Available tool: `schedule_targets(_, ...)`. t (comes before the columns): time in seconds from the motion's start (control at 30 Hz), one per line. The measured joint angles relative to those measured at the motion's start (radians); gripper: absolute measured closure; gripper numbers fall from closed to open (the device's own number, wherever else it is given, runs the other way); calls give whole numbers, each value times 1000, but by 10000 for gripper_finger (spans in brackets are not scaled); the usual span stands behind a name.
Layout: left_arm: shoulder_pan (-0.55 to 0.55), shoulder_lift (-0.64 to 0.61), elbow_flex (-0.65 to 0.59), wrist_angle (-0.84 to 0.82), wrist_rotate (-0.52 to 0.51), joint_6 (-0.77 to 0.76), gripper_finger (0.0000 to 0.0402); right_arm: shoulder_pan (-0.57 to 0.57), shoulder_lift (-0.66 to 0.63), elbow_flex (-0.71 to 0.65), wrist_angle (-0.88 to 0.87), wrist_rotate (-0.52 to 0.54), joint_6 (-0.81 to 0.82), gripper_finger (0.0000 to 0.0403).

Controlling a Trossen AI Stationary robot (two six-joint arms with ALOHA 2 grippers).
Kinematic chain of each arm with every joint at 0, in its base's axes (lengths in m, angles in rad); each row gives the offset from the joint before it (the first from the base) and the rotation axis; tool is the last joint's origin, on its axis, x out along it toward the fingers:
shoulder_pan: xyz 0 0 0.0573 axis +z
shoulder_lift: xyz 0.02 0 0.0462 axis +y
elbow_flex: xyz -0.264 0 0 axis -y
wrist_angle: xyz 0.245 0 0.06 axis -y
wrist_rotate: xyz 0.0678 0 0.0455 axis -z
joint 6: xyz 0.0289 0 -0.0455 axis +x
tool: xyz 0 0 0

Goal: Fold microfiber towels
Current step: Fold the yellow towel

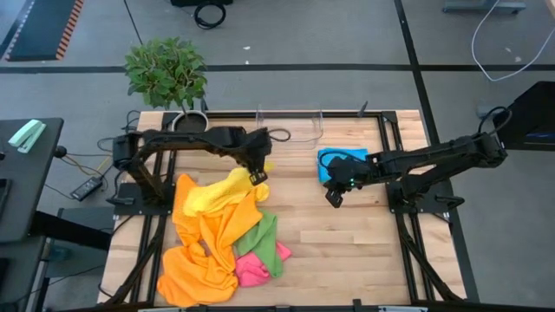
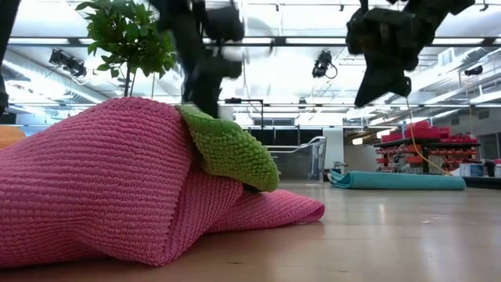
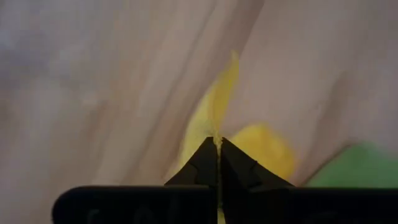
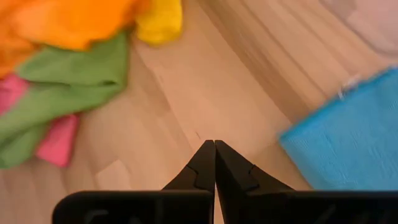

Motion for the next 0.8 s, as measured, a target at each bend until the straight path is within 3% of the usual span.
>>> schedule_targets(0.23, -62, -44, 403, -38, -130, -4, 395, 15, -140, 94, -82, -20, -114, 390)
schedule_targets(0.37, -103, -41, 565, 98, -140, -39, 392, 46, -244, 156, -147, -18, -154, 389)
schedule_targets(0.53, -190, -27, 619, 177, -127, -56, 396, 97, -360, 177, -161, -12, -172, 389)
schedule_targets(0.67, -270, 25, 618, 80, -127, -107, 388, 145, -414, 158, -195, -12, -140, 389)
schedule_targets(0.8, -365, 148, 616, -49, -128, -132, 394, 220, -419, 101, -231, -12, 10, 389)
